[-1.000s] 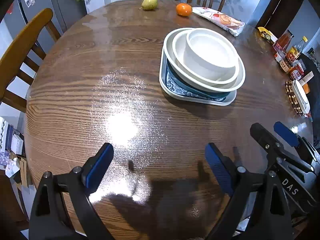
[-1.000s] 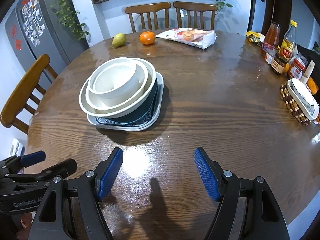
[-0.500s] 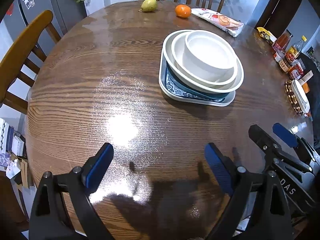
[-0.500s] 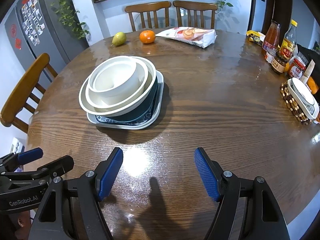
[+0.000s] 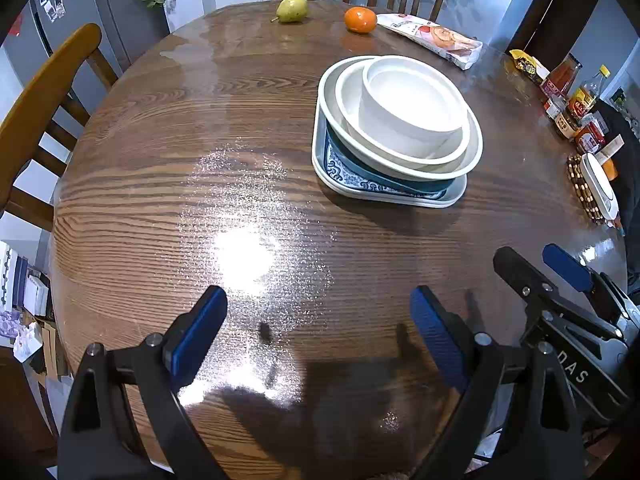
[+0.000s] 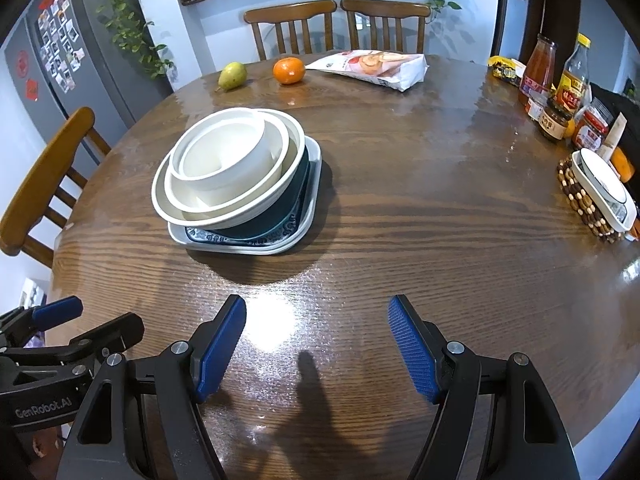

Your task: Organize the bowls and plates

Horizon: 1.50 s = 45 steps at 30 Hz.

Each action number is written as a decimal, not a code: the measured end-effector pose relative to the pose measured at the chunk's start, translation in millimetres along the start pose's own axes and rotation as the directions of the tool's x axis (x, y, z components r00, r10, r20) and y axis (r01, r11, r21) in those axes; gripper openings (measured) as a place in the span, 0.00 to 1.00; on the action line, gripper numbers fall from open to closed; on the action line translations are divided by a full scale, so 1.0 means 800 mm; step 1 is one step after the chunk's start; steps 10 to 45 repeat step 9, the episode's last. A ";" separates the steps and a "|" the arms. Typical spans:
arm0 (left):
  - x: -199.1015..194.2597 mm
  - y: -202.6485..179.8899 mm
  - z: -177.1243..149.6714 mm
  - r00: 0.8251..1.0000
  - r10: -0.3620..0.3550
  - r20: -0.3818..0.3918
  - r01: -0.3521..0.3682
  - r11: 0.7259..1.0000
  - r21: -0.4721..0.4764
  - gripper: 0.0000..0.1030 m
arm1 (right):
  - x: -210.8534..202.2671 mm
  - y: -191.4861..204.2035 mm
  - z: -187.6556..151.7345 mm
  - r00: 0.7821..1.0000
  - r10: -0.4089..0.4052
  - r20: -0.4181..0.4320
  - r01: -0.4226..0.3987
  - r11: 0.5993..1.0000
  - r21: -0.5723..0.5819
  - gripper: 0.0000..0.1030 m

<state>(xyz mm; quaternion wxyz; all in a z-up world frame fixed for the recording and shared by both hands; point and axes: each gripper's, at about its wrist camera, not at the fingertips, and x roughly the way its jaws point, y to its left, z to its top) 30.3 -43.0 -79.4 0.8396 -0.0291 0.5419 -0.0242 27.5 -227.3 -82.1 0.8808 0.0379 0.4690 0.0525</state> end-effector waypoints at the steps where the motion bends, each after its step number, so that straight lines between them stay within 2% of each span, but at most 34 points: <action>1: 0.000 0.000 0.000 1.000 0.001 0.000 -0.001 1.000 0.000 0.89 | 0.000 0.000 0.000 1.000 0.000 -0.001 0.000 1.000 0.000 0.72; 45: 0.002 -0.003 -0.002 1.000 -0.003 -0.008 0.003 1.000 0.007 0.90 | 0.000 -0.001 0.000 1.000 0.000 -0.005 0.000 1.000 0.003 0.72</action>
